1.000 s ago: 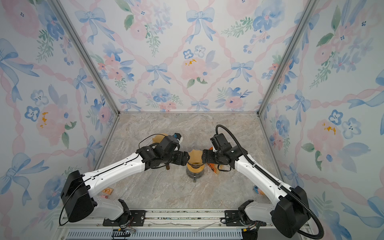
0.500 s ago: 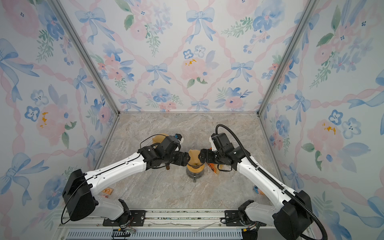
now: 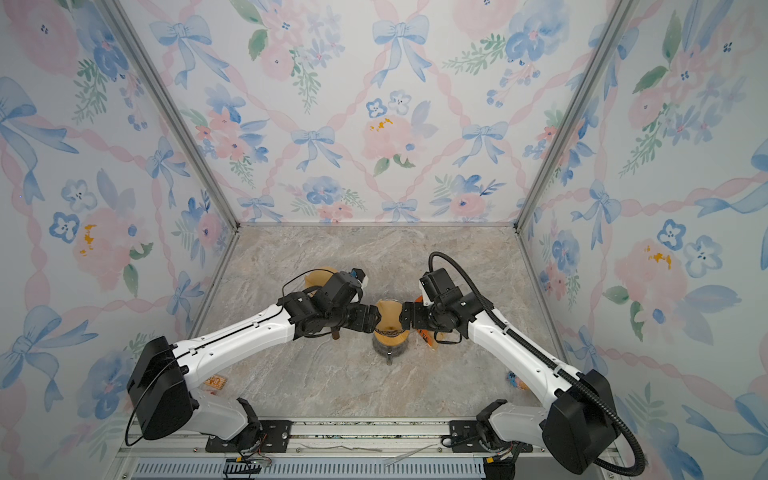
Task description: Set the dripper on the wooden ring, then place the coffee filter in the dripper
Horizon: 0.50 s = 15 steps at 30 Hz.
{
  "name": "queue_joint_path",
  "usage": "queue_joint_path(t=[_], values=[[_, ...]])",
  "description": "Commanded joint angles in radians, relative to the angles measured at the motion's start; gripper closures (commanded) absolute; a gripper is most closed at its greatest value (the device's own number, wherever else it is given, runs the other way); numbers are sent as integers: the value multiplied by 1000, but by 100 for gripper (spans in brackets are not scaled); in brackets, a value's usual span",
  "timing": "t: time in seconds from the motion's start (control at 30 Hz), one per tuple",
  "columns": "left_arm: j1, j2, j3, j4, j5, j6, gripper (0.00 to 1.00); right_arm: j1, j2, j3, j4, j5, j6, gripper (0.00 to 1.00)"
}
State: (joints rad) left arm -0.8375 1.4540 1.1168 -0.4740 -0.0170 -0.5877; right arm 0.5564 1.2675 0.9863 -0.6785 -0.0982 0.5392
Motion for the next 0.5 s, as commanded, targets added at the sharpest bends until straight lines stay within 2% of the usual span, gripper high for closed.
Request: queue_joint_path(t=[0.0,0.2,0.47], values=[[5,16,23,-12,11,-9,13,5,6,14,-31,49,1,5],[0,28,40,-11,12,-9,13,38,14,51,5,-29,-19,4],[-3,30,63,-12,18,-12,13,71,86,51,-1,0,5,4]])
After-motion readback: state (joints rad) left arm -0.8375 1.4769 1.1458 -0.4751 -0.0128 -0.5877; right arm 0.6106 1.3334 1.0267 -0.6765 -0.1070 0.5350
